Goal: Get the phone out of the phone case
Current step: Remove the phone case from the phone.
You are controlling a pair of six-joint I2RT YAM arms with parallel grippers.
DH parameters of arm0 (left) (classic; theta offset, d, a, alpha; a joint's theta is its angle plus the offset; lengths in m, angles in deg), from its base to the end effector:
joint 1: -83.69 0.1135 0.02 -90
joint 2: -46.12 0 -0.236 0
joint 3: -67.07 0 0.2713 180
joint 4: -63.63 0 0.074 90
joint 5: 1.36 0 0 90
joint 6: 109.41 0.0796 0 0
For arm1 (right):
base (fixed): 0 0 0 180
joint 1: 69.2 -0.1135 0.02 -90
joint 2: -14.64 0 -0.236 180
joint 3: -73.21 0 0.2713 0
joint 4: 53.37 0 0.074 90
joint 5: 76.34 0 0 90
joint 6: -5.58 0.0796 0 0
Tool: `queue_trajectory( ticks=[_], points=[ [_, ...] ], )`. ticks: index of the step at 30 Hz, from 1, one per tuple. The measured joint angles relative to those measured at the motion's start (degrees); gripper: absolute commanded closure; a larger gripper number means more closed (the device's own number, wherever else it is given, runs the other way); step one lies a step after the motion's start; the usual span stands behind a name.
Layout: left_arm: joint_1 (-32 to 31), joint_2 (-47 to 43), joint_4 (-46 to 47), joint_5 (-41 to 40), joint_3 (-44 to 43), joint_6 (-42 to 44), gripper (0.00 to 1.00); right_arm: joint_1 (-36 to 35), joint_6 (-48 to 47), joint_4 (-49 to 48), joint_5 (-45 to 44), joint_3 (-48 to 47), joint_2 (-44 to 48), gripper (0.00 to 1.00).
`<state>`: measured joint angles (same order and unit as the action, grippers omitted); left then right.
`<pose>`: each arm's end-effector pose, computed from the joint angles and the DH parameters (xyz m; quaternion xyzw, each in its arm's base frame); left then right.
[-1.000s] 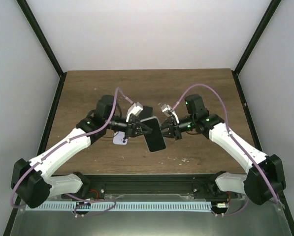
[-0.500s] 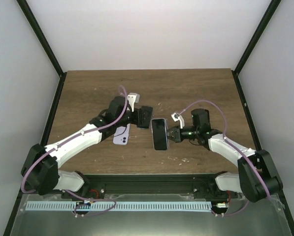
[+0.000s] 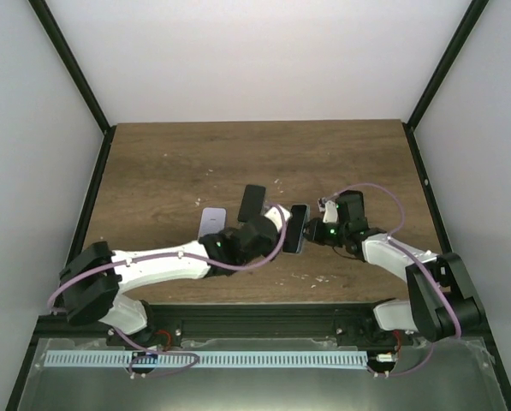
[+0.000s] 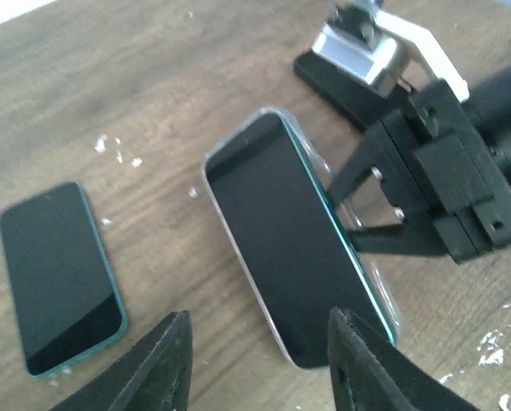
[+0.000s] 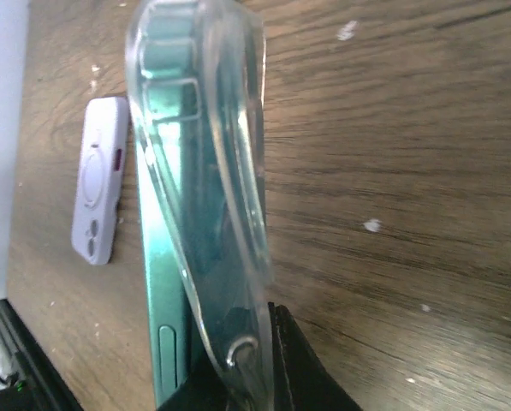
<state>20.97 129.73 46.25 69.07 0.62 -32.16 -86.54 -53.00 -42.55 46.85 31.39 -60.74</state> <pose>0.1959 -0.3217 0.1835 0.2968 0.8240 -0.1617 0.4547 0.2610 0.1271 0.0935 -0.0016 0.8903 0.3932 0.2297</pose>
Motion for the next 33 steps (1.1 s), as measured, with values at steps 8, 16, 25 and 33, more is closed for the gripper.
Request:
queue_trajectory(
  ticks=[8, 16, 25, 33],
  points=[
    [-7.3, 9.1, 1.1, -4.9, -0.1, 7.1, 0.44, 0.3, 4.1, 1.9, -6.0, 0.5, -1.4, 0.99],
    [-7.9, 14.5, 4.7, -7.1, -0.7, 8.9, 0.48, 2.9, 6.9, 0.4, -2.7, 0.3, -6.4, 0.99],
    [-8.0, 18.2, 9.7, -6.7, -2.1, 11.5, 0.48, 3.4, 7.1, -0.3, -0.4, -0.4, -8.7, 0.99],
    [-8.1, 21.7, 9.6, -9.6, -5.2, 13.0, 0.55, 4.4, 7.1, -0.6, 1.1, -0.6, -9.6, 0.99]
  ],
)
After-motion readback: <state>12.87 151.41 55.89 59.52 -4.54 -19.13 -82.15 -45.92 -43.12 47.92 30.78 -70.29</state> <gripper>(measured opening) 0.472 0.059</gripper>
